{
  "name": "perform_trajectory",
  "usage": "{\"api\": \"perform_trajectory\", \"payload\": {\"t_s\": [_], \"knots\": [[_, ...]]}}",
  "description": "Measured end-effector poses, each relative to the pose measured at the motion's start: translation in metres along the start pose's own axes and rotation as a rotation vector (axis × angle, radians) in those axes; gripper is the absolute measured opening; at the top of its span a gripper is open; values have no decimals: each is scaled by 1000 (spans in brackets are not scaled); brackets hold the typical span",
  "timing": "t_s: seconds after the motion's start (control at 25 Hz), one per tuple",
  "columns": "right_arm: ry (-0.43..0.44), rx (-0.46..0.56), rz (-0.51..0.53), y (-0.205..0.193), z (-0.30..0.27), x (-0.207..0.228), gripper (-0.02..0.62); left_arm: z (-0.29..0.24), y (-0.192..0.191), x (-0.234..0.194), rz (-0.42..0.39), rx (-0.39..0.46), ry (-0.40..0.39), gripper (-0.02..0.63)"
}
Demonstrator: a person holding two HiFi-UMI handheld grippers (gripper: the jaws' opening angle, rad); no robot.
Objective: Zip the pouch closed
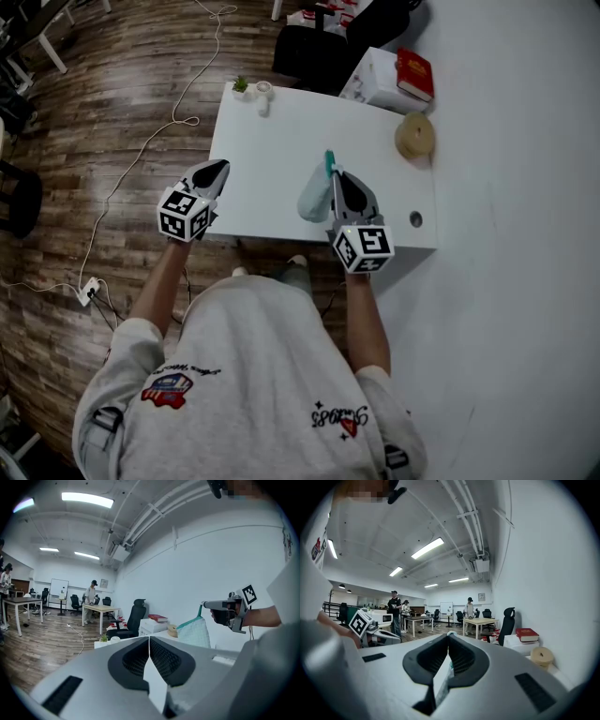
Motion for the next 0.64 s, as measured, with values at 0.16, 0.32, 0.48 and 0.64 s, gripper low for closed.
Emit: {"api": "perform_trajectory", "payload": {"t_s": [0.16,0.32,0.48,0.64], "knots": [[2,3,5,1,5,-2,12,3,-2,3,2,7,-2,9],[3,14,-9,-1,8,-2,12,2,-6,6,4,11,-4,9],[5,18,-13,-1,11,-5,12,6,-9,9,7,13,-4,9],[11,21,-5,2,12,-6,12,9,-7,10,13,16,-3,9]]}}
Point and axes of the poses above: the fingertips, and each gripper's own axes: z backward along the fingers, x to its right, y out of its top, the point moved 7 cm from there along z, backward along the fingers, and after that the axes turned 9 degrees about z, right-handed, at the moved point
